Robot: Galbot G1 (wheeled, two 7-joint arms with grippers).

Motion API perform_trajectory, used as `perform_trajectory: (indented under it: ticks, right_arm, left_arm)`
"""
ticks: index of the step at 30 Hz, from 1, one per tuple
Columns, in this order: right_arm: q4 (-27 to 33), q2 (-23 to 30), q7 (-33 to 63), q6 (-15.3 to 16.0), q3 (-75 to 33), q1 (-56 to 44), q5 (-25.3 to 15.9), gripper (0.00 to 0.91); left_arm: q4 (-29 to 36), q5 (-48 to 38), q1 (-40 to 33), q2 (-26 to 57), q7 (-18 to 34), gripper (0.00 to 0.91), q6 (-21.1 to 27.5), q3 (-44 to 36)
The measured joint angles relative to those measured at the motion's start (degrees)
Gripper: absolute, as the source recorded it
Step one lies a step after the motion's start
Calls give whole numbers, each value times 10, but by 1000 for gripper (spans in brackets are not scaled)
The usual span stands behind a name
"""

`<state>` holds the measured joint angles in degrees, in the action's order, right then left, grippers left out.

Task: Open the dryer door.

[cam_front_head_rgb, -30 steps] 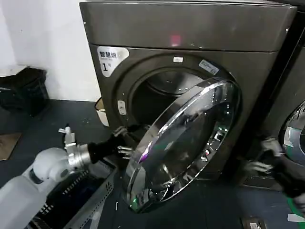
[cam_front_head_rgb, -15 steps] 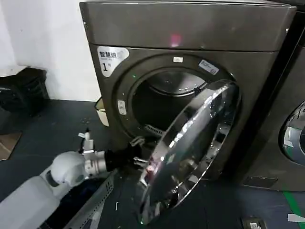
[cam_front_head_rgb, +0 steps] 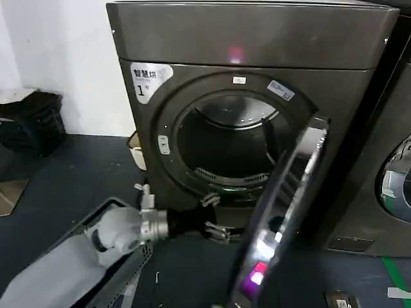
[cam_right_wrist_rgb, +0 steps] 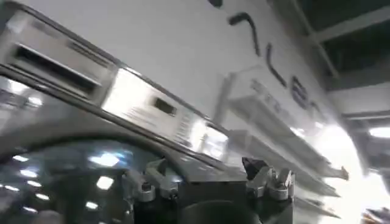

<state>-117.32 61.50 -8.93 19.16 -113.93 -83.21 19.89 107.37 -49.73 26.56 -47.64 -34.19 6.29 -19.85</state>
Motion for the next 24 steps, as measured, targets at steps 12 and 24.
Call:
perform_trajectory:
  ticks: [12, 24]
  right_arm:
    - [9, -19, 15, 108, -123, -43, -23, 907]
    - [21, -10, 6, 100, -174, -72, -33, 907]
  left_arm:
    - [-50, -2, -65, -75, 9, 907, -11, -75]
    - [-94, -14, -130, -139, 28, 907, -13, -128]
